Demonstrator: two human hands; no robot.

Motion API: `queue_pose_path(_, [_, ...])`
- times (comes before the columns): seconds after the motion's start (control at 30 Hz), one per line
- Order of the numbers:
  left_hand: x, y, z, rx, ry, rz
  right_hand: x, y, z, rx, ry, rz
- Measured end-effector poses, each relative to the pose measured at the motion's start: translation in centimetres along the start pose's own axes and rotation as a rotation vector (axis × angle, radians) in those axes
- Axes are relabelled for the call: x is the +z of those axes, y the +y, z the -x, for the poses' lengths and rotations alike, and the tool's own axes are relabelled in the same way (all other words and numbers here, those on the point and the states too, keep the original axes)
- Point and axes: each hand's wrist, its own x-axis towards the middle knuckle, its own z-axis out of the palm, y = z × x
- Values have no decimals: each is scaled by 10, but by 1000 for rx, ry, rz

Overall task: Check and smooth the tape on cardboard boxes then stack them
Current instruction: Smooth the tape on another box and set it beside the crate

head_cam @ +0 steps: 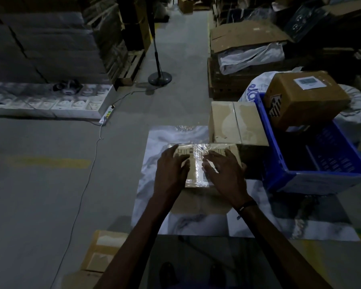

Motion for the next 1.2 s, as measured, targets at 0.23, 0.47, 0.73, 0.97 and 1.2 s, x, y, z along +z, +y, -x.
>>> queue_pose_path(0.23, [0,24,-12,-69,-221,-99,5,11,-1,134,-134,68])
queue_pose_path(0.47, [-12,39,-19,-84,-431,-96,-7,15,-7,137,-296,27])
queue_pose_path(0.73, [6,39,-9,-87,-397,-48,-9,23,-5,151,-399,-41])
queue_pose_path(0.97, [14,40,-4,-125,-414,29,-17,37,-5,103,-475,-50])
queue_pose_path(1.2, [11,32,2,-69,-280,-138,-16,36,5,172,-359,-95])
